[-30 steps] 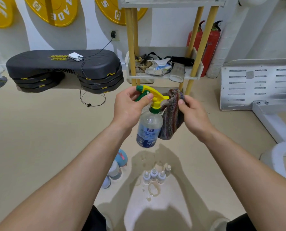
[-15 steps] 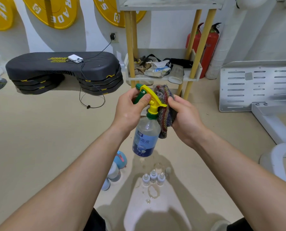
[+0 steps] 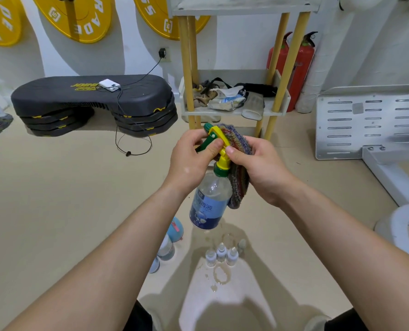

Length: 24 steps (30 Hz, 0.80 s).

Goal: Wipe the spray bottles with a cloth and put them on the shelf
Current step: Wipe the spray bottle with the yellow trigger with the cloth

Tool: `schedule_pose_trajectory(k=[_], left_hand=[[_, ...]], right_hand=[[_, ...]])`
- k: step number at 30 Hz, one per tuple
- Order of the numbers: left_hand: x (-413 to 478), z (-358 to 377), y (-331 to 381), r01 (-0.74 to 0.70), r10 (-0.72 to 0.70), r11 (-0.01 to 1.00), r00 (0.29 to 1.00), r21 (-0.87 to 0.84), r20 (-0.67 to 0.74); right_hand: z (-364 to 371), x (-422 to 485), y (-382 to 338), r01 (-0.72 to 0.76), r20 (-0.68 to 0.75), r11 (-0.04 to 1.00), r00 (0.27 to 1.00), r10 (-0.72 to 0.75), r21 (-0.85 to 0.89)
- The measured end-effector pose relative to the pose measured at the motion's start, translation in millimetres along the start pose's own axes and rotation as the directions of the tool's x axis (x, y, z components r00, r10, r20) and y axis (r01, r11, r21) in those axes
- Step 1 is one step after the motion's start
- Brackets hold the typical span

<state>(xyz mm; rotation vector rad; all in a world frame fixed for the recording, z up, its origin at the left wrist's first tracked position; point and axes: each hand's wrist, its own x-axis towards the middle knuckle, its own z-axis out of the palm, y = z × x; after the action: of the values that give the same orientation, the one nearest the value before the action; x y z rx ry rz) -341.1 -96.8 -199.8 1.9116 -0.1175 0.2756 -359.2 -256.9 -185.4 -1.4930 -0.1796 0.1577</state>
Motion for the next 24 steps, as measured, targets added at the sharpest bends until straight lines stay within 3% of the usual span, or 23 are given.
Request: schedule_pose_trajectory(k=[5, 7, 12, 14, 17, 22, 24], left_hand=[[-21, 20, 4, 0.19, -0.188, 0.982, 0.948, -0.017, -0.257], [-33, 23, 7, 0.19, -0.157, 0.979, 0.933, 0.073, -0.324], [-51, 28, 0, 0.034, -0.031, 0.97, 0.999, 0.24, -0.015], [-51, 33, -4, -0.009, 0.007, 0.965, 1.0, 0.262, 0.009], [-50, 37, -3, -0.039, 0.045, 0.986, 0.998, 0.161, -0.036], [-33, 29, 1, 0.048, -0.056, 0.988, 0.997, -0.143, -0.046], [-27, 24, 5, 0.032, -0.038, 0.963, 0.999, -0.269, -0.018]], right_hand=[[4, -1, 4, -0.08, -0.107, 0.993, 0.99, 0.089, 0.088], [5, -1, 3, -0.082, -0.147, 0.992, 0.984, 0.096, 0.099], [2, -1, -3, -0.059, -0.266, 0.981, 0.958, 0.107, 0.183], [6, -2, -4, -0.054, -0.286, 0.978, 0.952, 0.111, 0.201], [13, -7, -4, -0.028, -0.261, 0.988, 0.963, 0.068, 0.153], [20, -14, -17, 0.083, -0.187, 0.993, 0.98, -0.066, 0.083], [19, -17, -17, 0.153, -0.175, 0.987, 0.971, -0.161, -0.055]])
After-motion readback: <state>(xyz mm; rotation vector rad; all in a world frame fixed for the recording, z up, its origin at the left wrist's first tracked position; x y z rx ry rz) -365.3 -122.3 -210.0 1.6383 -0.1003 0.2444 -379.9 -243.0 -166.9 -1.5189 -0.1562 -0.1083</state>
